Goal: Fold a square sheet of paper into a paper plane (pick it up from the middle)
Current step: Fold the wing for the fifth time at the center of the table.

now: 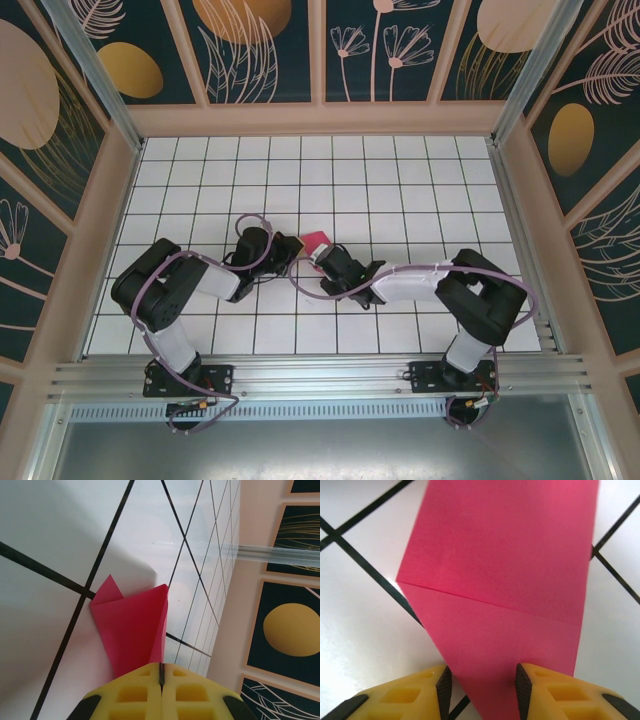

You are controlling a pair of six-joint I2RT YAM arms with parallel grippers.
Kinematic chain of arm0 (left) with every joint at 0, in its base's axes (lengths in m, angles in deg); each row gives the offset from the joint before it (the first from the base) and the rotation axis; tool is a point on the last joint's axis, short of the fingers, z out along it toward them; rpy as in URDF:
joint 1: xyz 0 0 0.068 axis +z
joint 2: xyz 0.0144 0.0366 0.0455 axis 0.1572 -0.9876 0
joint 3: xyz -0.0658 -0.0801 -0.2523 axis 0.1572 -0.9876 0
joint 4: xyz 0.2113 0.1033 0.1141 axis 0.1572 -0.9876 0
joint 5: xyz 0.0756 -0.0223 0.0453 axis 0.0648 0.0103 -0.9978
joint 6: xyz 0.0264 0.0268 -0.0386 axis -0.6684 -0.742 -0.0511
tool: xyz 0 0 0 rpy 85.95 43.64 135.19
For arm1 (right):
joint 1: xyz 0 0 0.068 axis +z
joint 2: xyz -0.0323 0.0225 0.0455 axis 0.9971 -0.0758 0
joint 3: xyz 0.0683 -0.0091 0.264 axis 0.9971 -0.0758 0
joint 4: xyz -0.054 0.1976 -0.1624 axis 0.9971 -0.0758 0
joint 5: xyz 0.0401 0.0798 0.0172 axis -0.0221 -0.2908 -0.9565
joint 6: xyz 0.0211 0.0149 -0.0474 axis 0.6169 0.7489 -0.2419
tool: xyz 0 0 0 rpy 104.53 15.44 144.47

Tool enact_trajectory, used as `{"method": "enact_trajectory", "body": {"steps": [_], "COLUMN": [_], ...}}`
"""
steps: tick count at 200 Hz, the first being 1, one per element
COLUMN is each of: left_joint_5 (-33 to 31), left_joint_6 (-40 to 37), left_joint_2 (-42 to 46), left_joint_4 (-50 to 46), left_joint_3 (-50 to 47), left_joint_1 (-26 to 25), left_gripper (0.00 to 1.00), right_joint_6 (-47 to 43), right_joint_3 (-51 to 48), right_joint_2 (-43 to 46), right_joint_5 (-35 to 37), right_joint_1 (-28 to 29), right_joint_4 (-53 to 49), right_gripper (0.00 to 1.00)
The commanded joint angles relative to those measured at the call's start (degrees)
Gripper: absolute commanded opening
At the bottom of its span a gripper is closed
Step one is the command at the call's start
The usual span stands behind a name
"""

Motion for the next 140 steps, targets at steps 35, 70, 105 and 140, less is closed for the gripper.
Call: {"method": "enact_trajectory", "body": {"steps": [35,70,105,140], "left_joint_5": [1.7,2.1,1.6,1.0], "left_joint_6": [-0.6,-1.9,-5.3,-8.7], "left_joint_2": [-1.6,-1.5,0.3,2.2], "left_joint_4": [-0.8,-2.1,-7.1,-11.7], "left_joint_3": [2.2,3.1,5.4,6.7], "left_joint_1": [0.7,1.7,2.2,2.1], "left_gripper": [0.00,0.09,0.36,0.61], "right_joint_6": [-4.2,-1.2,1.7,3.2], "right_joint_3": [-2.3,-1.6,-1.4,0.0], "right_joint_2": [1.6,2.7,3.7,3.1], "right_joint_5": [2.7,-1.6,-7.9,-11.2], "right_joint_1": [-0.6,-2.5,-4.7,-5.3], "right_joint_4": [6.5,5.2,5.0,3.8], "right_gripper": [0.25,0.12,0.04,0.03]}}
